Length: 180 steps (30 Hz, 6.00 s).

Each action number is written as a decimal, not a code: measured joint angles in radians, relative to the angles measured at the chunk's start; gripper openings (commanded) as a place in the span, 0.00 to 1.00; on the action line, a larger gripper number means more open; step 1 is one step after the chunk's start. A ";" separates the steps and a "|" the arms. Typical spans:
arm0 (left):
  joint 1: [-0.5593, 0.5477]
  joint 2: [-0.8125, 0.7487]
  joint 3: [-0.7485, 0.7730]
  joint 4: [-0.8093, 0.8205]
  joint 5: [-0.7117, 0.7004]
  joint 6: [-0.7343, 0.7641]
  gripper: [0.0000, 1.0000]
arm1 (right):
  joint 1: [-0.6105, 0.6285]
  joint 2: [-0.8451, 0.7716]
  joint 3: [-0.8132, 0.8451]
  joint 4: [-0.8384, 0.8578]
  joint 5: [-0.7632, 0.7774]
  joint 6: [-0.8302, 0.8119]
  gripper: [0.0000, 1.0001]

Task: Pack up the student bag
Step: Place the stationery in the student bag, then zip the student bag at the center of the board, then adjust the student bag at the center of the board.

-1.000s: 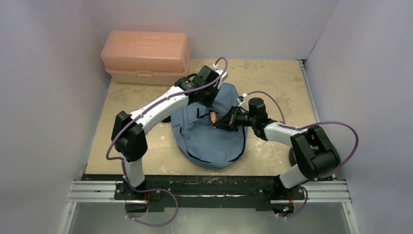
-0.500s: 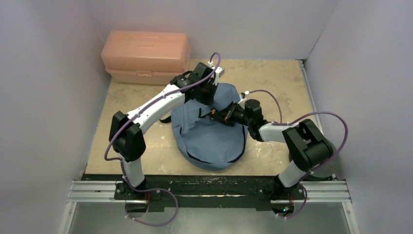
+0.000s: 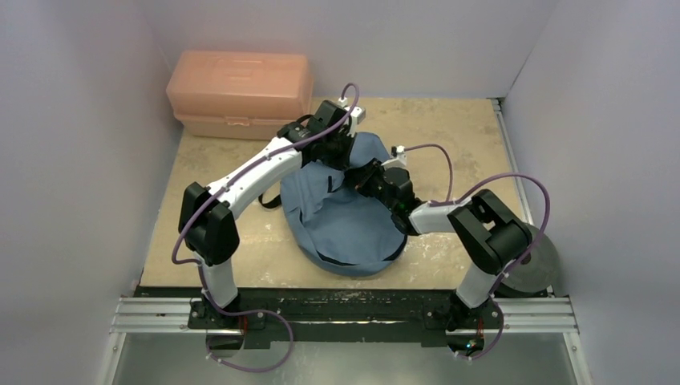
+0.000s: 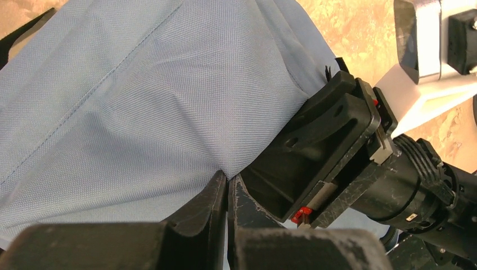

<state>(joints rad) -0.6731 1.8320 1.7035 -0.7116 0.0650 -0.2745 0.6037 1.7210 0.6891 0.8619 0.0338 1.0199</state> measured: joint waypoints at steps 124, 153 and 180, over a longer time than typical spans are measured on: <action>0.071 -0.585 -1.111 0.832 -0.075 -0.222 0.10 | -0.380 -0.433 0.124 -1.080 -0.204 -0.570 0.77; -0.689 -0.432 -0.814 0.406 -0.389 0.362 0.87 | -0.305 -0.601 -0.109 -1.308 -0.576 -0.273 0.00; -0.116 -0.310 0.388 -0.335 -0.192 0.116 0.00 | -0.341 -0.590 1.087 -1.635 0.133 -0.689 0.98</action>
<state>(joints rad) -0.7895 1.5223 2.0918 -1.0462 -0.1268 -0.1585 0.2623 1.1309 1.7763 -0.7731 0.1665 0.3309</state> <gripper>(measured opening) 0.040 0.980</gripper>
